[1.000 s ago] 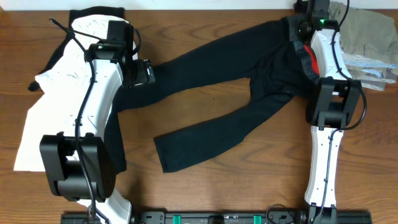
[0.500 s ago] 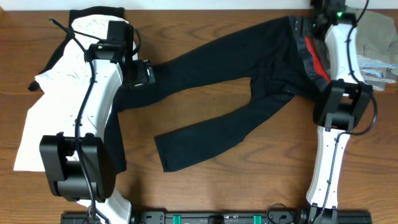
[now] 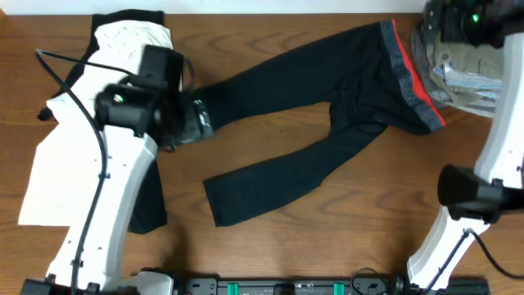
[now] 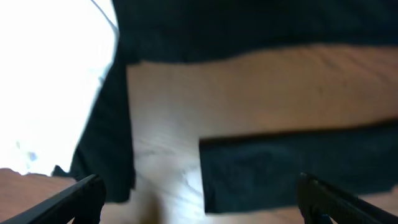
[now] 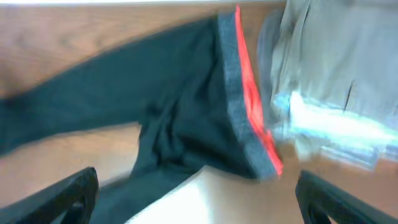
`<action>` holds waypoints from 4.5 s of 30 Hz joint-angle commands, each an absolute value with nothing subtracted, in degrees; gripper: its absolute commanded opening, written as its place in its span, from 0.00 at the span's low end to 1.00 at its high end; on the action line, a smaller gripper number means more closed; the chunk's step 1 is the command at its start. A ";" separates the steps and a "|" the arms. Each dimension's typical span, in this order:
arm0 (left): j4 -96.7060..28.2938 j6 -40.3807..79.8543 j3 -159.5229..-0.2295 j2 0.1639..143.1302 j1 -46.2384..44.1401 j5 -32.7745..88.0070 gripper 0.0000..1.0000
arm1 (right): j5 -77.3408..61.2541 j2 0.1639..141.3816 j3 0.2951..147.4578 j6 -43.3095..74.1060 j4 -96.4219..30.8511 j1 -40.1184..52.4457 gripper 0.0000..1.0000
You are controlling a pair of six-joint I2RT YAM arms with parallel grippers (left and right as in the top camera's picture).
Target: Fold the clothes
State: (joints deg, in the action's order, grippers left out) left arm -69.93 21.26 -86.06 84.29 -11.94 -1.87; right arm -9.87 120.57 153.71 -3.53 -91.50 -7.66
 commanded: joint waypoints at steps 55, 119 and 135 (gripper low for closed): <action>-36.23 11.00 -44.71 87.96 -13.08 -1.63 0.06 | -10.98 121.30 150.91 -2.61 -95.37 -6.90 0.99; -52.95 3.03 -59.42 96.12 -4.23 2.96 0.06 | -10.98 121.95 139.04 -2.81 -90.94 -6.72 0.99; -55.61 11.81 -60.95 79.22 -4.23 -8.67 0.06 | -10.98 121.95 138.93 -2.81 -92.12 -6.72 0.99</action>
